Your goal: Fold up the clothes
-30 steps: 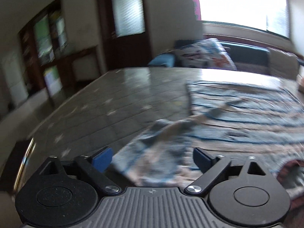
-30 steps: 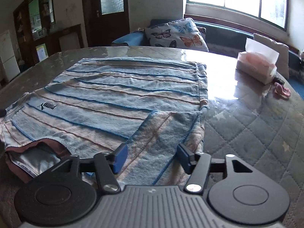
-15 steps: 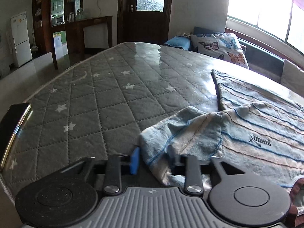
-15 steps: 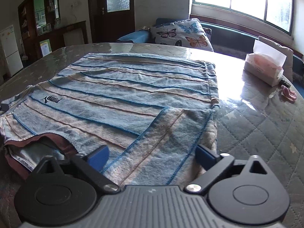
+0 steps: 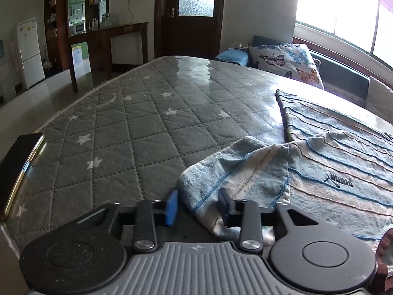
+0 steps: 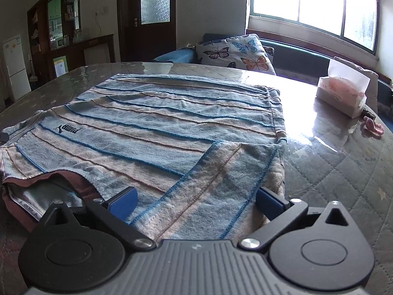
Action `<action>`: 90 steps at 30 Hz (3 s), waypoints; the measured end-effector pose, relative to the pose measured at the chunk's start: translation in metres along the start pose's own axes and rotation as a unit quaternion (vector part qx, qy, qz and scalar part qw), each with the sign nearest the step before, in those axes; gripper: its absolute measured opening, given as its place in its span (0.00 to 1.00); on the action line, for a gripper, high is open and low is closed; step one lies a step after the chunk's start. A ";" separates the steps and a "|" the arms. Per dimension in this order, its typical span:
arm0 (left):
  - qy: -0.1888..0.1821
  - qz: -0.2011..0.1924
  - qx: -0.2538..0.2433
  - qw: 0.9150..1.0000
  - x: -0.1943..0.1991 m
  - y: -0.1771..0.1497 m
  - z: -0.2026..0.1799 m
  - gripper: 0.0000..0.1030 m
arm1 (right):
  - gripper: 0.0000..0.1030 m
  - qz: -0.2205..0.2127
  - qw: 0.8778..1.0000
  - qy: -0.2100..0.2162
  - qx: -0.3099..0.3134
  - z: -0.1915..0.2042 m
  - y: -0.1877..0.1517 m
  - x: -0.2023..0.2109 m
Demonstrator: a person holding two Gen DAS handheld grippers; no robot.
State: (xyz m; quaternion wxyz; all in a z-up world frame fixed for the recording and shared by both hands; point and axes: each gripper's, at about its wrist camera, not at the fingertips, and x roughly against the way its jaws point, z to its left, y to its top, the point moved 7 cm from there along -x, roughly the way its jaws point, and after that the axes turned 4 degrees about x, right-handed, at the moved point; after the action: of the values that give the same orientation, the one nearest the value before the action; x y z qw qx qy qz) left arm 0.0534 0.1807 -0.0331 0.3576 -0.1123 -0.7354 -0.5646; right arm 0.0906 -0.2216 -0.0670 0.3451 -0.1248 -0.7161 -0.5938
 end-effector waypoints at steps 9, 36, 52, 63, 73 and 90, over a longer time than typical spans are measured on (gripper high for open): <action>-0.062 -0.052 -0.022 0.997 0.027 0.020 -0.029 0.05 | 1.00 -0.001 1.000 0.000 0.000 0.000 0.000 0.000; -0.216 -0.012 -0.169 0.962 0.026 0.005 -0.125 0.26 | 1.00 -0.001 1.000 0.000 -0.001 0.000 0.000 0.000; -0.168 -0.002 -0.237 0.957 -0.022 -0.011 -0.144 0.17 | 1.00 -0.001 1.000 -0.001 -0.001 0.000 0.000 0.000; -0.169 -0.013 -0.246 0.954 0.012 -0.036 -0.140 0.36 | 1.00 -0.001 1.000 -0.001 0.000 0.001 0.000 0.000; -0.164 -0.026 -0.240 0.957 0.022 -0.032 -0.131 0.45 | 1.00 0.006 1.000 -0.002 0.016 0.008 -0.006 0.015; -0.149 -0.029 -0.239 0.959 0.012 -0.031 -0.128 0.64 | 1.00 -0.007 0.998 -0.069 0.002 -0.020 0.001 0.030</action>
State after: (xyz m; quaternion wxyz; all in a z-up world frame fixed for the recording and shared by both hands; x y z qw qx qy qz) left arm 0.0782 0.0511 -0.0344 0.1906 -0.2560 -0.6266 -0.7110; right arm 0.0762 -0.2468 -0.0458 0.2913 -0.1596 -0.7401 -0.5848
